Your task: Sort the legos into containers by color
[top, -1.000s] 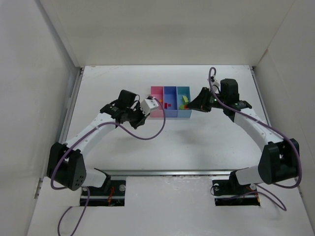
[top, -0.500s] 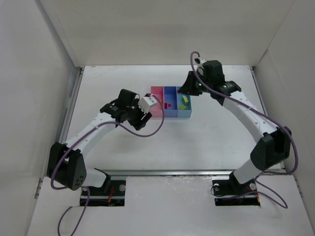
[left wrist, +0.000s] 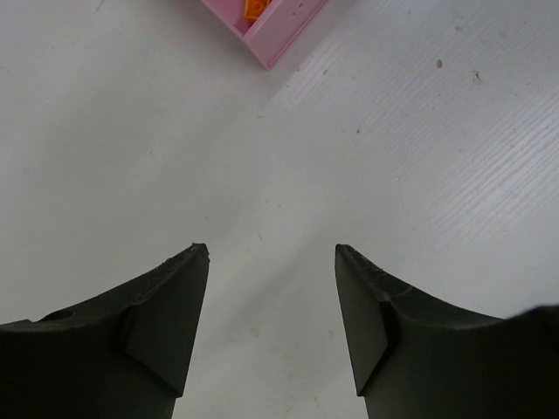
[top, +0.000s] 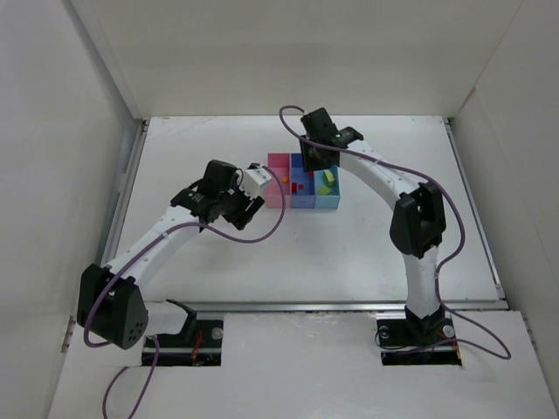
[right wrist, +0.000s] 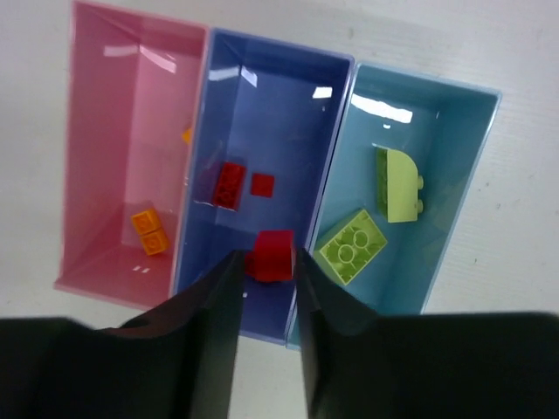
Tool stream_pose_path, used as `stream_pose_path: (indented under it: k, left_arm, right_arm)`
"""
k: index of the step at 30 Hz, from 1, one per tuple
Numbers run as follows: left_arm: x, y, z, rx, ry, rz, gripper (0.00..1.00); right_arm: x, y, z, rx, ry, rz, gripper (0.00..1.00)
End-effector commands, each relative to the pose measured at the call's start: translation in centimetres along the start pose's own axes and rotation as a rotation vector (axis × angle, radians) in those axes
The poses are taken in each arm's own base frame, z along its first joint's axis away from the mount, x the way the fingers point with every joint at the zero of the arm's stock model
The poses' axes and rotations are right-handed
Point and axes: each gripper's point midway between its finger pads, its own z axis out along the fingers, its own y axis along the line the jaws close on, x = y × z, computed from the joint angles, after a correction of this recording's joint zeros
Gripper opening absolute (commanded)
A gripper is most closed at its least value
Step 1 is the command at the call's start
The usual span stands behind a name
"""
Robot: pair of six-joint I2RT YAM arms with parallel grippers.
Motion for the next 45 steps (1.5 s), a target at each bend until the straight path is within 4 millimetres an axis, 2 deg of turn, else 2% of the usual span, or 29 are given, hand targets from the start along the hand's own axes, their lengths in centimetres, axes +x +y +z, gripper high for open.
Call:
stream_pose_path:
  k: [1, 5, 9, 12, 15, 16, 17, 18, 19, 20, 21, 22, 23, 24, 25, 26, 27, 28, 29, 30, 31, 32, 33, 34, 36, 37, 38, 41, 45]
  left_arm:
    - [-0.2, 0.6, -0.6, -0.042, -0.026, -0.019, 0.57]
    - [-0.1, 0.6, -0.4, -0.042, -0.026, -0.019, 0.57]
    - [-0.1, 0.6, -0.4, -0.042, -0.026, -0.019, 0.57]
    - [-0.1, 0.6, -0.4, -0.042, -0.026, -0.019, 0.57]
    - [-0.5, 0.7, -0.5, -0.045, -0.035, -0.026, 0.57]
    - [-0.5, 0.7, -0.5, -0.045, -0.035, -0.027, 0.57]
    - [-0.6, 0.9, -0.8, -0.057, -0.042, -0.025, 0.57]
    - [-0.5, 1.1, -0.9, -0.071, -0.037, -0.036, 0.57]
    - [-0.4, 1.2, -0.9, -0.083, -0.033, -0.05, 0.57]
    - [-0.1, 1.3, -1.0, -0.095, -0.028, -0.063, 0.57]
    - [-0.1, 1.9, -1.1, -0.134, -0.027, -0.077, 0.57]
    - [0.1, 2.5, -1.2, -0.165, -0.031, -0.098, 0.57]
    - [0.2, 2.7, -1.3, -0.185, -0.028, -0.13, 0.57]
    - [0.3, 3.4, -1.5, -0.215, -0.035, -0.151, 0.57]
    - [0.2, 4.0, -1.6, -0.251, -0.04, -0.167, 0.57]
    - [0.8, 4.4, -1.8, -0.276, -0.034, -0.193, 0.57]
    - [0.7, 5.3, -2.3, -0.314, -0.052, -0.24, 0.59]
    - [0.8, 6.3, -2.6, -0.366, -0.054, -0.267, 0.6]
    - [1.1, 6.8, -2.8, -0.393, -0.05, -0.292, 0.61]
    - [1.0, 7.6, -3.3, -0.43, -0.064, -0.316, 0.63]
    - [1.2, 8.7, -4.0, -0.473, -0.078, -0.353, 0.64]
    - [1.6, 9.4, -4.3, -0.517, -0.075, -0.396, 0.64]
    - [1.5, 10.2, -4.9, -0.549, -0.097, -0.426, 0.64]
    - [2.0, 11.2, -5.7, -0.589, -0.105, -0.47, 0.64]
    - [2.6, 12.2, -6.4, -0.627, -0.118, -0.537, 0.64]
    - [2.3, 12.7, -7.2, -0.645, -0.138, -0.547, 0.64]
    - [2.8, 13.6, -7.7, -0.677, -0.141, -0.565, 0.66]
    - [3.3, 15.0, -9.2, -0.756, -0.158, -0.607, 0.67]
    - [3.3, 15.4, -10.6, -0.79, -0.194, -0.639, 0.67]
  right_arm:
    - [-1.7, 0.3, -1.7, -0.004, -0.036, -0.033, 0.39]
    - [-1.3, 0.7, -1.3, -0.026, -0.02, -0.035, 0.49]
    - [-1.3, 0.7, -1.3, -0.026, -0.02, -0.045, 0.52]
    - [-2.2, 0.7, -2.8, -0.036, -0.052, -0.039, 0.52]
    - [-3.6, 0.7, -5.0, -0.047, -0.116, -0.017, 0.53]
    - [-3.3, -0.2, -5.2, -0.037, -0.113, -0.009, 0.53]
    - [-4.2, -0.9, -7.0, -0.029, -0.157, 0.019, 0.54]
    - [-4.7, -2.7, -7.8, 0.014, -0.185, 0.059, 0.54]
    - [-4.2, -4.2, -8.0, 0.054, -0.187, 0.083, 0.58]
    - [-5.1, -5.7, -10.5, 0.08, -0.241, 0.13, 0.6]
    - [-5.1, -7.5, -11.5, 0.124, -0.262, 0.161, 0.62]
    - [-5.3, -11.1, -12.7, 0.219, -0.294, 0.215, 0.63]
    - [-3.9, -13.4, -13.0, 0.279, -0.28, 0.234, 0.66]
    - [-4.2, -15.6, -16.1, 0.317, -0.345, 0.297, 0.68]
    - [-3.6, -19.8, -17.8, 0.437, -0.377, 0.364, 0.71]
    - [-1.7, -22.1, -18.3, 0.515, -0.367, 0.395, 0.78]
    - [-1.2, -23.8, -21.6, 0.571, -0.436, 0.443, 0.81]
    - [-0.6, -25.5, -23.2, 0.63, -0.472, 0.473, 0.84]
    - [1.5, -28.3, -24.5, 0.769, -0.478, 0.504, 0.9]
    - [2.4, -29.1, -25.9, 0.824, -0.506, 0.521, 0.92]
    - [3.0, -29.5, -28.5, 0.862, -0.565, 0.533, 0.94]
    - [3.7, -30.6, -30.2, 0.938, -0.605, 0.551, 0.95]
    - [5.0, -30.8, -30.2, 0.964, -0.598, 0.542, 0.95]
    - [5.7, -30.7, -31.9, 0.965, -0.636, 0.553, 0.97]
    - [6.0, -30.5, -32.7, 0.938, -0.679, 0.562, 0.97]
    - [6.6, -30.3, -32.4, 0.921, -0.683, 0.561, 0.98]
    - [6.8, -30.1, -33.2, 0.901, -0.713, 0.562, 1.0]
    - [7.0, -29.7, -33.4, 0.861, -0.75, 0.57, 1.0]
    - [7.6, -29.7, -34.3, 0.861, -0.779, 0.599, 1.0]
